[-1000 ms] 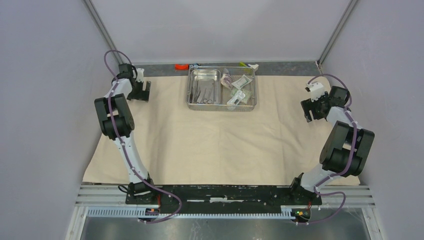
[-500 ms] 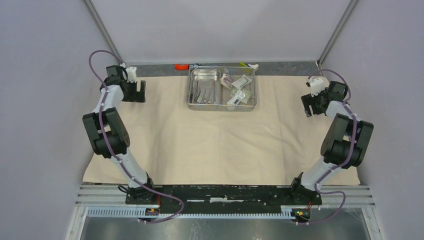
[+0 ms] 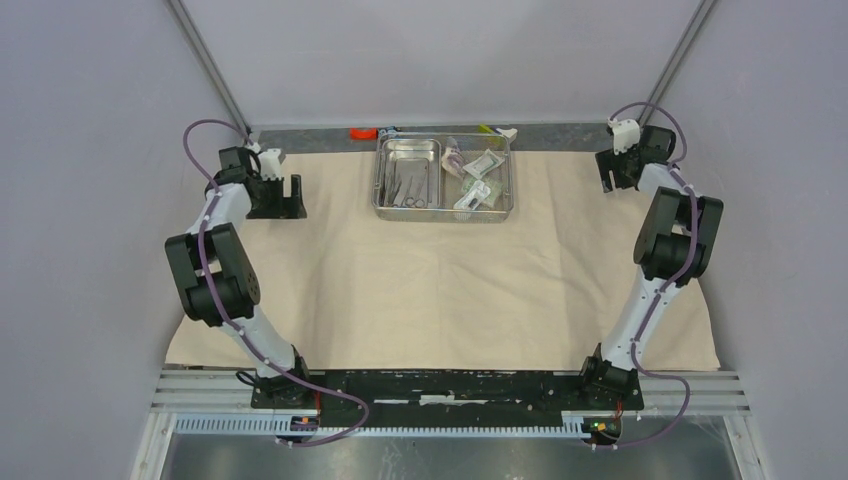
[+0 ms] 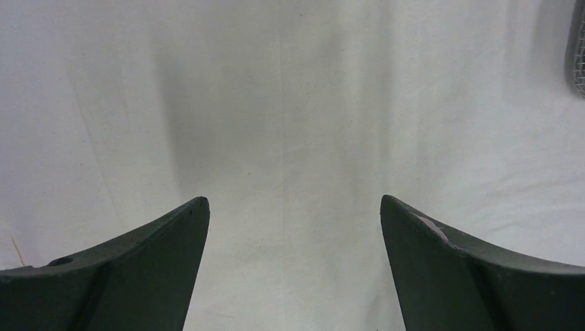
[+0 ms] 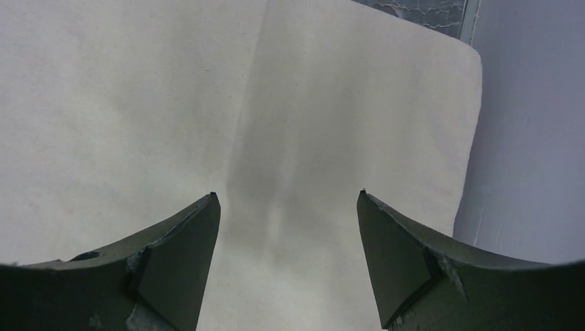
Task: Open and lay out the surgical kit
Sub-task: Smooth out the surgical kit at the center of the board.
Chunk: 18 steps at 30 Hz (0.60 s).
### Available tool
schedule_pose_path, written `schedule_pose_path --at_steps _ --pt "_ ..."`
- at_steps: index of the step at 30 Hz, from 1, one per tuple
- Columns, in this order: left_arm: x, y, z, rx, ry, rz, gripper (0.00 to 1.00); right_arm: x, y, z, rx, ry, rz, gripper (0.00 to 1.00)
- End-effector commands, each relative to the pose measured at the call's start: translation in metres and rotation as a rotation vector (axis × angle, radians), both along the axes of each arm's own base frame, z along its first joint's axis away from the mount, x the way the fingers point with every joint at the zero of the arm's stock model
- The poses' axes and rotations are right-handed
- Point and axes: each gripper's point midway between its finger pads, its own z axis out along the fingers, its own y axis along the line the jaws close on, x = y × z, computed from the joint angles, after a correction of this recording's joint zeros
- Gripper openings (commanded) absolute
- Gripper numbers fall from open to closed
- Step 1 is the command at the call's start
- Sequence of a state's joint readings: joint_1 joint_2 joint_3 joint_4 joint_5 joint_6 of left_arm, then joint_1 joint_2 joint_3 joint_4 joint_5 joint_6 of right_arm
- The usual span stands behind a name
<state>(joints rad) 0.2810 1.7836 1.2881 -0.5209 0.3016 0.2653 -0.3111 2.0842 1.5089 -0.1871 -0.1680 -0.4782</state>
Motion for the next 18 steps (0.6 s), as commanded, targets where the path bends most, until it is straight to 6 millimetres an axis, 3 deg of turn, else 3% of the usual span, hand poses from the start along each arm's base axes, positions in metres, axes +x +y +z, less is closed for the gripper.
schedule_pose_path --at_steps 1,12,18 --pt "0.008 -0.011 0.038 -0.039 -0.118 -0.008 1.00 0.019 -0.015 -0.003 -0.010 -0.012 -0.064 0.80" --pt "0.002 -0.026 0.046 -0.059 -0.141 -0.048 1.00 0.027 -0.033 -0.031 -0.087 0.059 -0.084 0.80" --pt "0.010 -0.035 0.045 -0.053 -0.160 -0.063 1.00 0.034 -0.042 -0.027 -0.127 0.058 -0.091 0.79"
